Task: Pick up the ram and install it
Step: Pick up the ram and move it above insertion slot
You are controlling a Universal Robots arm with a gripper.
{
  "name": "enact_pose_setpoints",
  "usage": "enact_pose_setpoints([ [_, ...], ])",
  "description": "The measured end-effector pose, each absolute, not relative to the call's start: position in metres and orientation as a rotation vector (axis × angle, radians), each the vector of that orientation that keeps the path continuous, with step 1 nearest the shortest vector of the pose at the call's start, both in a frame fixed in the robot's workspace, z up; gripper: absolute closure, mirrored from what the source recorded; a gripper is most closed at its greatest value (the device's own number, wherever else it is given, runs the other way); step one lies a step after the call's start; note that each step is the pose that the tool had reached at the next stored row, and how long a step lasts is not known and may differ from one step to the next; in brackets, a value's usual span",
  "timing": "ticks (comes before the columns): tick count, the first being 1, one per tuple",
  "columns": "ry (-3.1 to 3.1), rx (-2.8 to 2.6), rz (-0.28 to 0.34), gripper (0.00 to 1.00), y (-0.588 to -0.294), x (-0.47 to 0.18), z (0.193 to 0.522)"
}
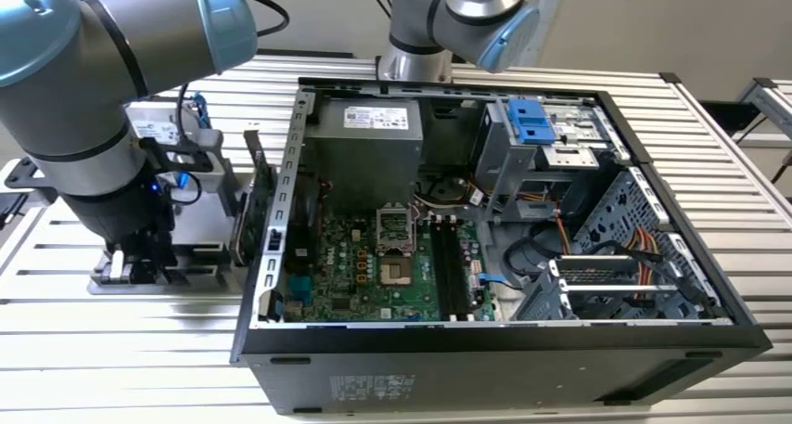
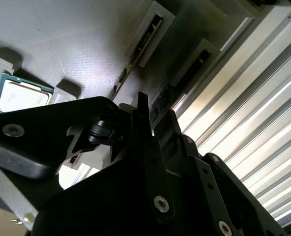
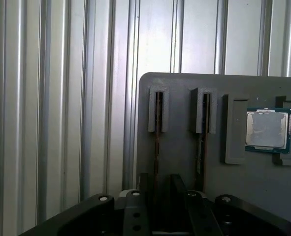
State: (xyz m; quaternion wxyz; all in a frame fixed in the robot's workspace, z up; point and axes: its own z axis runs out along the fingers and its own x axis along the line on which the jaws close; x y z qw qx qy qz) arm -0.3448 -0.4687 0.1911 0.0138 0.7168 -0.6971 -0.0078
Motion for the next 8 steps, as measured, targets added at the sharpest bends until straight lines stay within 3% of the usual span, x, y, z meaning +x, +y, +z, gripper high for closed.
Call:
enact_pose_setpoints([
  [8, -2.164, 2.239, -0.024, 0.0, -0.4706, -0.3448, 0.1912],
])
